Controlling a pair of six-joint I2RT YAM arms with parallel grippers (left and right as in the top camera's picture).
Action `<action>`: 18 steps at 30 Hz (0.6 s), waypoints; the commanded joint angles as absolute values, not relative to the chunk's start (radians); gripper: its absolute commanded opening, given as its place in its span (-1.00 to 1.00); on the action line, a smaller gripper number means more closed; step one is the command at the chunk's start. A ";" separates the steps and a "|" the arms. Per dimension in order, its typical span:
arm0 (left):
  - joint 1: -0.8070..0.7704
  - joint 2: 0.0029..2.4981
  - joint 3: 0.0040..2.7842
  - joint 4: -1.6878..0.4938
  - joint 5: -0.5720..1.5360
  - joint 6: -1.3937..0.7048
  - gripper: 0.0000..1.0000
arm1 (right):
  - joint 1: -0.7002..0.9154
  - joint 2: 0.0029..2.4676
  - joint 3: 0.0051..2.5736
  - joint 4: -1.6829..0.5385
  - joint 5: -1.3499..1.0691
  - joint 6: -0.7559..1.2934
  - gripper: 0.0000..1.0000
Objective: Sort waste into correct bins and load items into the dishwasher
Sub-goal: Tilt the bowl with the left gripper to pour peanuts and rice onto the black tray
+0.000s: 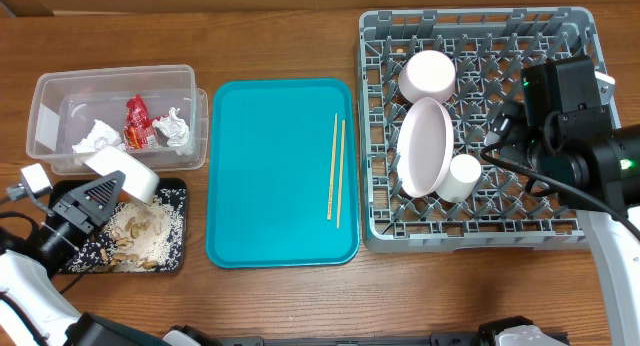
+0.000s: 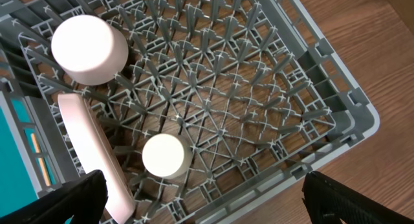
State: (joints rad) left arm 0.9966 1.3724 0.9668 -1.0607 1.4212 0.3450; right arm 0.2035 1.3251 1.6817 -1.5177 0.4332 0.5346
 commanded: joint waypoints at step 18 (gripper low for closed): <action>0.999 1.354 0.964 -1.022 1.272 0.283 -0.92 | 0.201 1.326 1.701 -1.513 0.432 0.523 1.00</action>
State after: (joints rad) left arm 0.9966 1.3724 0.9665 -1.0241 1.3144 0.2935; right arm 0.2035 1.3251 1.6817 -1.5181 0.4328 0.5343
